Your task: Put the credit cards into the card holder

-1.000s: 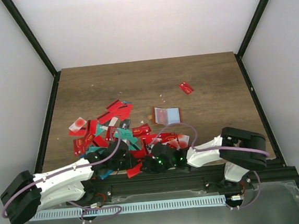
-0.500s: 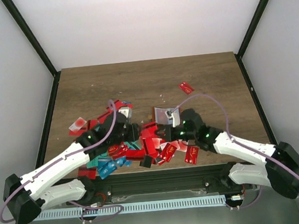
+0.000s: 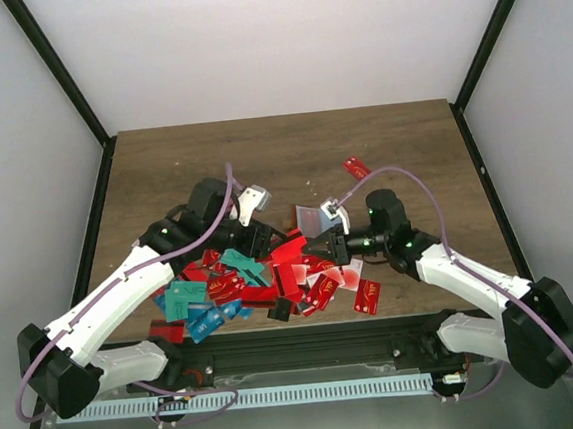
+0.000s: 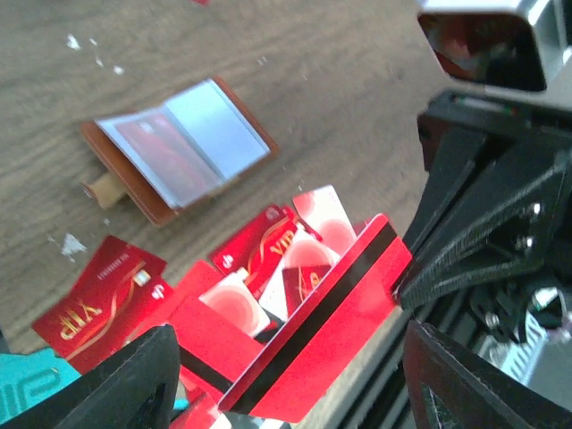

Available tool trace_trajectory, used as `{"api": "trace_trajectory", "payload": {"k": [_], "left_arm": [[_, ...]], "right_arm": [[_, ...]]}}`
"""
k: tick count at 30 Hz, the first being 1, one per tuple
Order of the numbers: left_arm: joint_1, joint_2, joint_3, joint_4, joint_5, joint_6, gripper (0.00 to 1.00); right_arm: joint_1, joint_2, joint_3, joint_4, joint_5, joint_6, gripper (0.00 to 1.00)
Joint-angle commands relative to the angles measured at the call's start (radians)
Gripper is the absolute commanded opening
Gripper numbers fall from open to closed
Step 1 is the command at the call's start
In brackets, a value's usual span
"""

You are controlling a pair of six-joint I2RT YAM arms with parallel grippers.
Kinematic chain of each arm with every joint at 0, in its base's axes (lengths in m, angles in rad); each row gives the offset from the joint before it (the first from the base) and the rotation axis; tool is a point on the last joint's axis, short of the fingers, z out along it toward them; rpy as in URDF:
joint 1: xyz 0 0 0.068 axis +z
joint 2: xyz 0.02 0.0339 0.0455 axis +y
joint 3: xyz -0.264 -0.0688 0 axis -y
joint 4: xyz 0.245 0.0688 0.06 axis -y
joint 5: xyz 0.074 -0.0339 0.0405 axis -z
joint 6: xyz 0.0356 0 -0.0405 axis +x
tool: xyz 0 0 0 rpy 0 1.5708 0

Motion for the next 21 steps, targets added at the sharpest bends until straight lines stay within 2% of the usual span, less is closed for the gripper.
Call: {"api": "trace_trajectory", "payload": {"k": [1, 6, 9, 12, 14, 21], "left_arm": [[0.004, -0.036, 0.019, -0.098, 0.13, 0.116, 0.7], [0.003, -0.088, 0.001, -0.1, 0.184, 0.14, 0.65], [0.004, -0.11, -0.019, -0.106, 0.22, 0.153, 0.58], [0.004, -0.118, -0.026, -0.108, 0.256, 0.159, 0.45], [0.003, -0.118, -0.027, -0.108, 0.291, 0.159, 0.39], [0.002, -0.132, -0.055, -0.092, 0.365, 0.138, 0.28]], "right_arm": [[-0.002, 0.02, 0.007, 0.099, -0.185, -0.058, 0.01], [0.028, -0.004, -0.02, 0.175, -0.232, -0.047, 0.01], [0.065, -0.027, -0.029, 0.201, -0.236, -0.056, 0.01], [0.087, -0.033, -0.024, 0.2, -0.237, -0.064, 0.01], [0.092, -0.035, -0.018, 0.192, -0.233, -0.065, 0.01], [0.093, -0.057, -0.01, 0.167, -0.223, -0.075, 0.01]]}}
